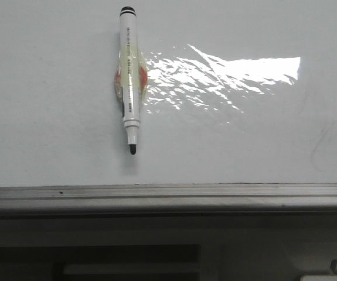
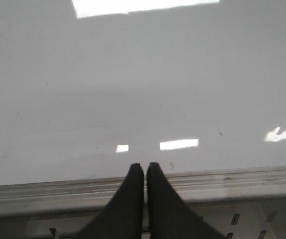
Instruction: Write number 9 on whiteboard
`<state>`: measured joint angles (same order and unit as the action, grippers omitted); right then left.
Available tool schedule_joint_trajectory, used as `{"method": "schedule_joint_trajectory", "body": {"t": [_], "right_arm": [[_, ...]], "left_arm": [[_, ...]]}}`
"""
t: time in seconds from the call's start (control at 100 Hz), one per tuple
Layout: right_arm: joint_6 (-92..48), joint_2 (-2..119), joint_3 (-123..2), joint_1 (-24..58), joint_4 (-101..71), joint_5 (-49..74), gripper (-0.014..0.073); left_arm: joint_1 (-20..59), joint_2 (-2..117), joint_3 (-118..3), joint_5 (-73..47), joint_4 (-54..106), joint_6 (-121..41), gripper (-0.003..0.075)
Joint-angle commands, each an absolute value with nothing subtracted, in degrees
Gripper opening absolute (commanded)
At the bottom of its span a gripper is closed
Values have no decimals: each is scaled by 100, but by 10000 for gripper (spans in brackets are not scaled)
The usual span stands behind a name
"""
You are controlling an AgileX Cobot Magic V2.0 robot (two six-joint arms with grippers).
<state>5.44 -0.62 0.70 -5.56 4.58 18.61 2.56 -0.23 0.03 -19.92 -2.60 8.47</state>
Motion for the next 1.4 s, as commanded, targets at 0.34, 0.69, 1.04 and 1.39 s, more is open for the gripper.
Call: {"method": "schedule_joint_trajectory", "body": {"t": [0.34, 0.69, 1.04, 1.39], "right_arm": [[528, -154, 230, -585, 517, 1774, -32], [528, -154, 230, -585, 517, 1774, -32], [528, -154, 230, -585, 517, 1276, -32], [528, -154, 230, -585, 530, 334, -32]], "left_arm": [[275, -179, 112, -1765, -282, 869, -20], [275, -179, 112, -1765, -309, 869, -20], [275, -179, 112, -1578, -887, 869, -20], [275, -179, 112, -1288, -1291, 869, -20]]}}
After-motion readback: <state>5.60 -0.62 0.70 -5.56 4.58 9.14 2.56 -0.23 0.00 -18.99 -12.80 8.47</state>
